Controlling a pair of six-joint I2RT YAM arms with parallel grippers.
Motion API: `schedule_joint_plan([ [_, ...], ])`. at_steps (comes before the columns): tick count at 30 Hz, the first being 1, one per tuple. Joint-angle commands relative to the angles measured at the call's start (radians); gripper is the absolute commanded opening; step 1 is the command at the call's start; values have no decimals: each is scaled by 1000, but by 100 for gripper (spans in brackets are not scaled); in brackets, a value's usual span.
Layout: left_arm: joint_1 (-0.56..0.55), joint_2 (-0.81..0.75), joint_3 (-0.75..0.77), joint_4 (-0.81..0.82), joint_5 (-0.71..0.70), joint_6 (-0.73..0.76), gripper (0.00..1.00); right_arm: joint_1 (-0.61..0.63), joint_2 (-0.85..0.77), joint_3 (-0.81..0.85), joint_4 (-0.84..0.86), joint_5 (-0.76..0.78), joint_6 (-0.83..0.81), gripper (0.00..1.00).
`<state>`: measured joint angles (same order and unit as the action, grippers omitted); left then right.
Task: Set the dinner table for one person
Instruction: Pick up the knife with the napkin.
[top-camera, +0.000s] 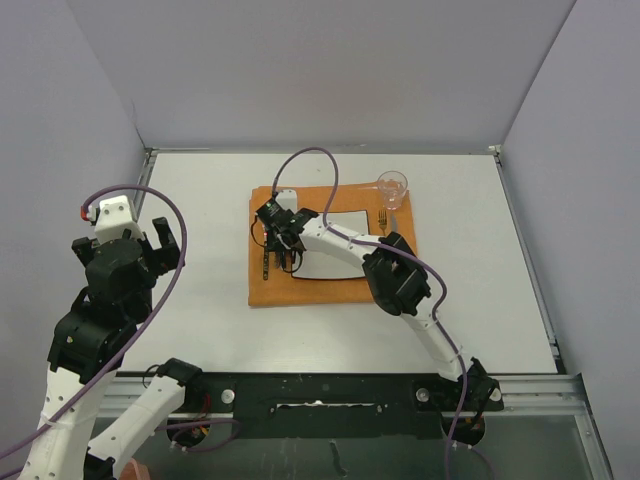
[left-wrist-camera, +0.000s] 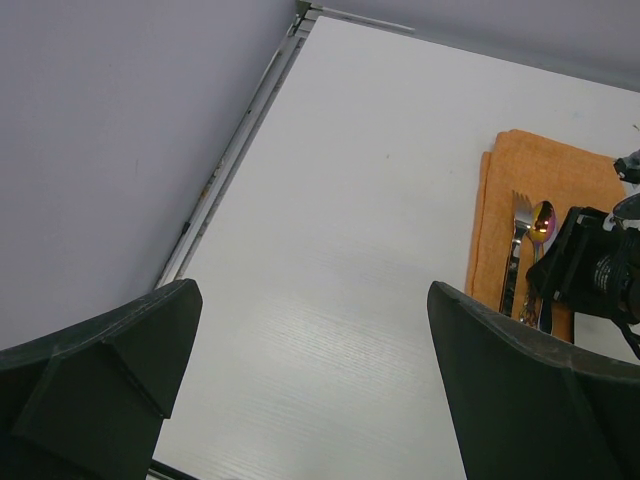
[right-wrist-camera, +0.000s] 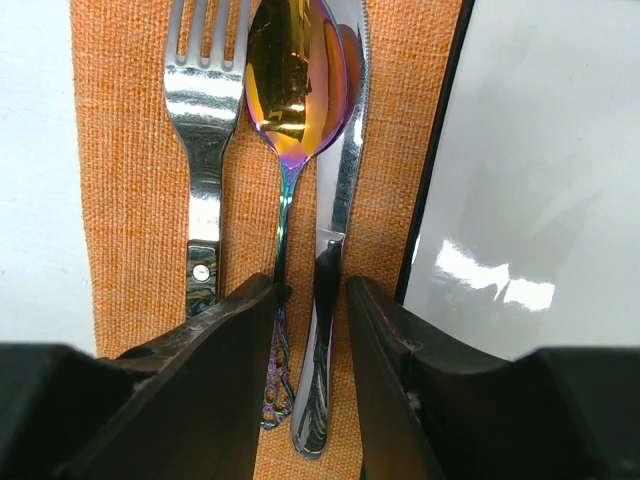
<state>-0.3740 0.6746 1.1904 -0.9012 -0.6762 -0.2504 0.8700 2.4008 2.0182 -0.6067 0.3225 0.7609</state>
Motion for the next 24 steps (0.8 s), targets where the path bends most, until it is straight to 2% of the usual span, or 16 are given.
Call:
schedule_joint_plan([
  [1,-7,7,20,64,-8,5,98,-20,-65,-50,3,45,-6,38],
  [17,-14,-3,6,69,-16,11,98,-31,-129,-129,82,73,40,36],
  [21,-16,-4,2,73,-17,15,98,-39,-154,-176,144,52,62,36],
  [24,-18,-7,1,75,-19,17,98,-39,-135,-144,109,55,65,36],
])
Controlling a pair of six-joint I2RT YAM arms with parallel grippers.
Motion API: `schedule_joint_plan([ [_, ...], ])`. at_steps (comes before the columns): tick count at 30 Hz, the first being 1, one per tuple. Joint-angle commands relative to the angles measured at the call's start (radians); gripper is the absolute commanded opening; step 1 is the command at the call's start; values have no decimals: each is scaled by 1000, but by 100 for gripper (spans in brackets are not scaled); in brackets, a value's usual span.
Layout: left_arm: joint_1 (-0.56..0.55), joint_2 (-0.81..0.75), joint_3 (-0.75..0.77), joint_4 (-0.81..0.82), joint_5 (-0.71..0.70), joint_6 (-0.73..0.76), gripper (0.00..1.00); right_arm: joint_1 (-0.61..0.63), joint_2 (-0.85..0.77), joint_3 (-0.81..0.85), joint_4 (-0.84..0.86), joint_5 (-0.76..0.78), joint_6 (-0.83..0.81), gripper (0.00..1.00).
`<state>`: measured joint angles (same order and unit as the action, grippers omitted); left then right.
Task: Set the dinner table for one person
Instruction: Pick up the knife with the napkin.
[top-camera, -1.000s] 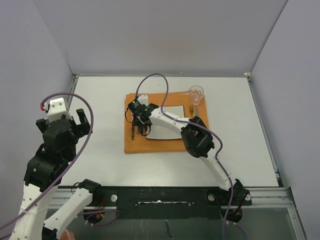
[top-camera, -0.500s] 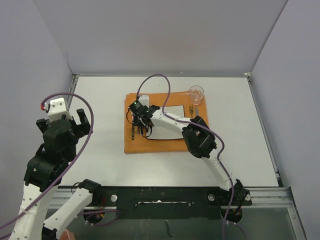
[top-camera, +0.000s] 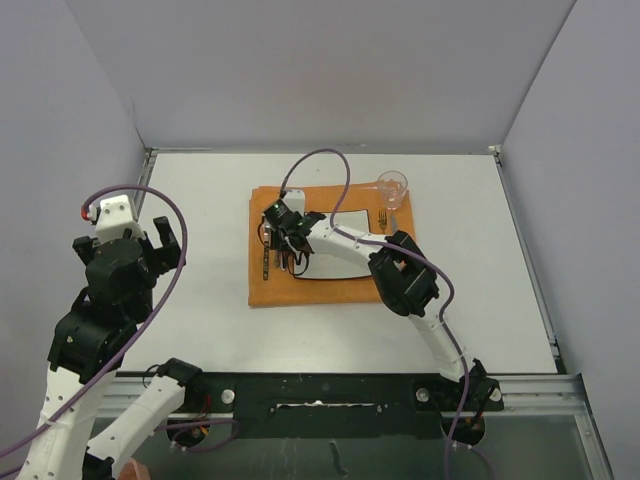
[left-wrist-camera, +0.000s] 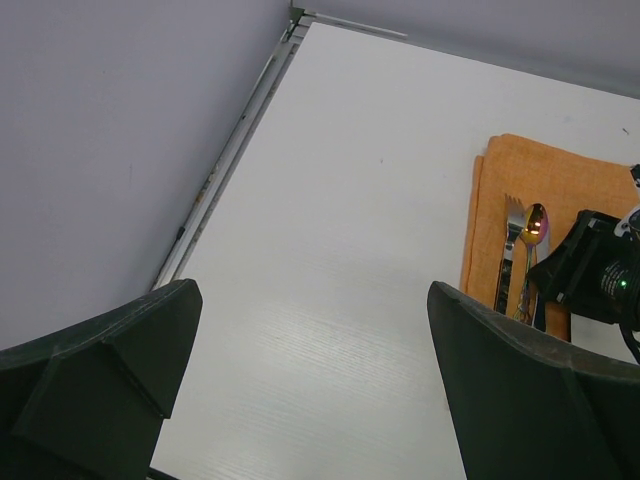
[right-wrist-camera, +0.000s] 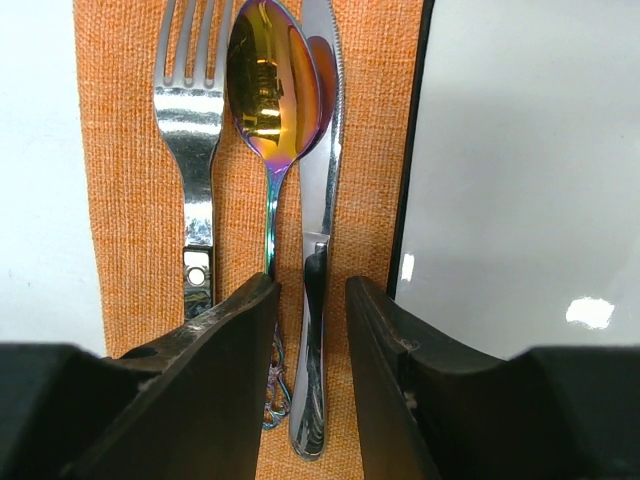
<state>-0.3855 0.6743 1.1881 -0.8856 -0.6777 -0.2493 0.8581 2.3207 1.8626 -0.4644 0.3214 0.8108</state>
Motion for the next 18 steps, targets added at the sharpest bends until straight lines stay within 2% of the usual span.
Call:
schedule_joint_plan([
  [1,-7,-7,4,60,-19,19,98,-27,-53,14,-38,61,24,36],
  [8,-15,-8,2,64,-32,32,98,-33,-67,-34,4,54,65,34],
  [18,-23,-7,20,76,-47,49,98,-33,-5,53,-131,88,97,31],
])
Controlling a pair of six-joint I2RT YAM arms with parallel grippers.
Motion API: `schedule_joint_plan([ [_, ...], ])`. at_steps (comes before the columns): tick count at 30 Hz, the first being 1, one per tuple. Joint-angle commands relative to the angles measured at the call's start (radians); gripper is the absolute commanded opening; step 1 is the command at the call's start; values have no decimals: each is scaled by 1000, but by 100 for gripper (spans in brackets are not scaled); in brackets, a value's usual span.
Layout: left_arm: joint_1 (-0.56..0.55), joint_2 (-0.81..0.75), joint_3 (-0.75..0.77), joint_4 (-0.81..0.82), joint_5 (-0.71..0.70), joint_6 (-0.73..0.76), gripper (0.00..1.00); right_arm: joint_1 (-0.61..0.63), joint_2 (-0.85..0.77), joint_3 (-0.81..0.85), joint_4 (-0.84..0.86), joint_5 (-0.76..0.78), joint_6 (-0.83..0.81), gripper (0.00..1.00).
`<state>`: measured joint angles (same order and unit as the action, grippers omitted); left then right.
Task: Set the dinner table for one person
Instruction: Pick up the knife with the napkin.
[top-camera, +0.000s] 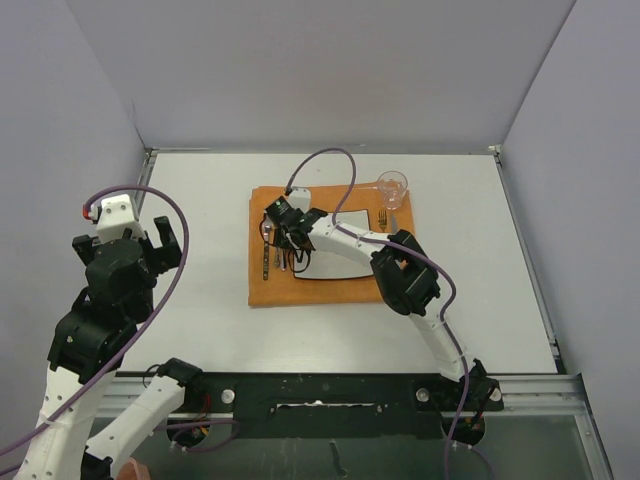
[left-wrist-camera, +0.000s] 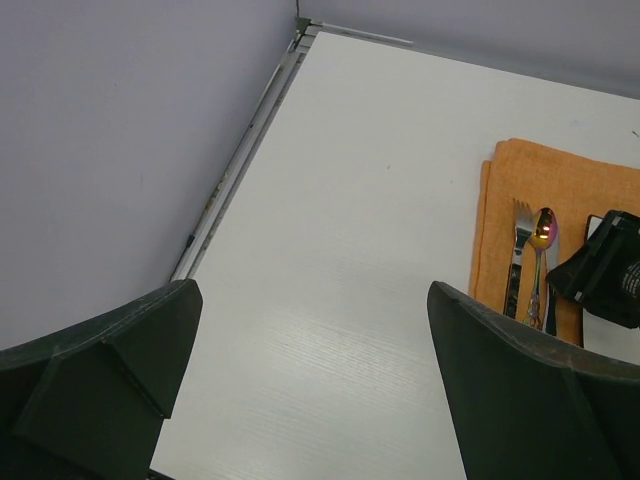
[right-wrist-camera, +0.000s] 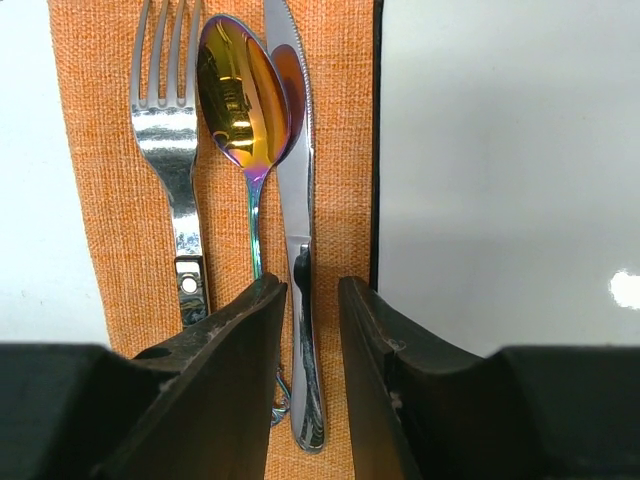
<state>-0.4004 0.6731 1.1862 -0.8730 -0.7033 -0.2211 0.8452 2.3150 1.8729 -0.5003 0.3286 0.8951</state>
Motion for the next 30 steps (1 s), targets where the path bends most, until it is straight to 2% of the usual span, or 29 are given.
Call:
schedule_joint_plan([
  [1,-9,-5,24,63,-25,22,98,-20,5,47,-106,85,10,31],
  [20,-12,4,26,77,-25,20,98,-10,90,75,-185,37,-83,32],
  [30,-12,11,23,94,-9,12,98,56,168,130,-294,42,-134,31],
])
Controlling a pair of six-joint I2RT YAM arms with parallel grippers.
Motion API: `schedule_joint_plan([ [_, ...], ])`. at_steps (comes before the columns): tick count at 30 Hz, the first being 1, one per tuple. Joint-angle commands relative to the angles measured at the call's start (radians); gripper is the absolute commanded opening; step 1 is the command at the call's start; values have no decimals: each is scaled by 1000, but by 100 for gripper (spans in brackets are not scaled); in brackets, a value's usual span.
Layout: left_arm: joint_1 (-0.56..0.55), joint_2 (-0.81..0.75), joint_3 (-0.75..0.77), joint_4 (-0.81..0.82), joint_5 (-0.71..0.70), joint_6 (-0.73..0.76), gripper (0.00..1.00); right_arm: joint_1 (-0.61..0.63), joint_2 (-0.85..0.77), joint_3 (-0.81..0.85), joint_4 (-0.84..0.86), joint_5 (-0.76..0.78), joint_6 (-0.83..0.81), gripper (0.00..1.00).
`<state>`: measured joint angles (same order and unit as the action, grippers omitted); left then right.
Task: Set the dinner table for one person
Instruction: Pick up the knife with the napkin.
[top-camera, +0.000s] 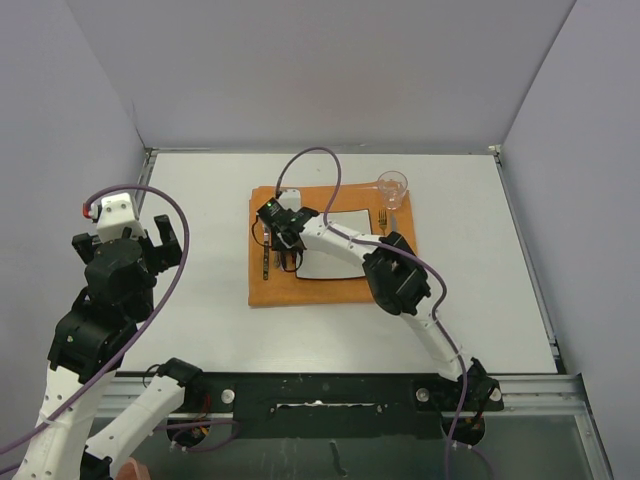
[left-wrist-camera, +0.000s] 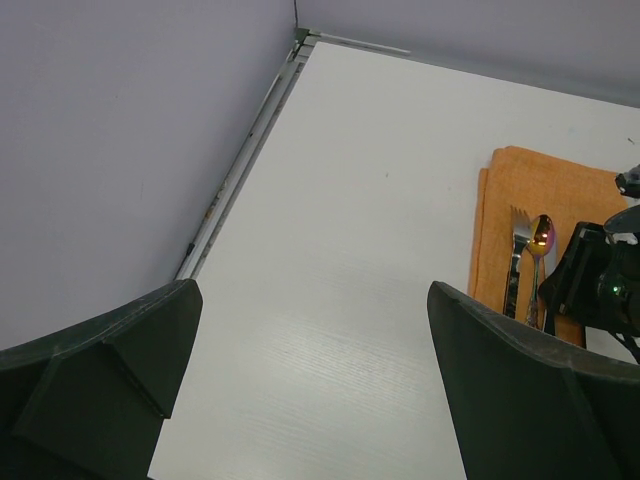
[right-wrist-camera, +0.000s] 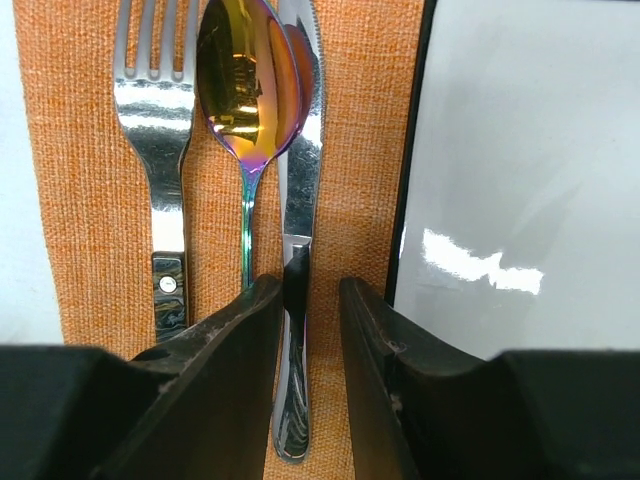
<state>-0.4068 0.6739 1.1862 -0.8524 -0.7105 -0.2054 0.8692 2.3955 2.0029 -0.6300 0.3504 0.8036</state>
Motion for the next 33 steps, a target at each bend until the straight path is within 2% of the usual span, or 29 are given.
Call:
schedule_joint_plan([
  [1,-6,13,24,73,-2,-6,98,45,99,7,-172,22,-52,30],
  [3,-6,14,27,73,1,-6,98,58,118,20,-188,22,-55,26],
  [8,-6,12,33,60,0,-3,98,67,127,3,-171,-8,-14,23],
  [9,-6,10,34,57,0,-3,98,68,129,1,-166,-17,-8,20],
  [11,-6,7,36,51,0,-5,98,71,135,5,-162,-37,1,3],
  [12,-6,7,37,48,0,-5,98,73,137,7,-163,-47,5,0],
  [17,-6,4,43,43,0,-6,98,78,100,-37,-125,-72,-6,0],
  [25,-6,10,29,40,4,-18,98,82,-84,-177,34,-35,-114,0],
  [29,-7,13,32,47,4,-19,98,78,-197,-253,166,-30,-193,0],
  [33,-4,19,35,38,6,-26,98,75,-240,-246,198,-35,-234,0],
])
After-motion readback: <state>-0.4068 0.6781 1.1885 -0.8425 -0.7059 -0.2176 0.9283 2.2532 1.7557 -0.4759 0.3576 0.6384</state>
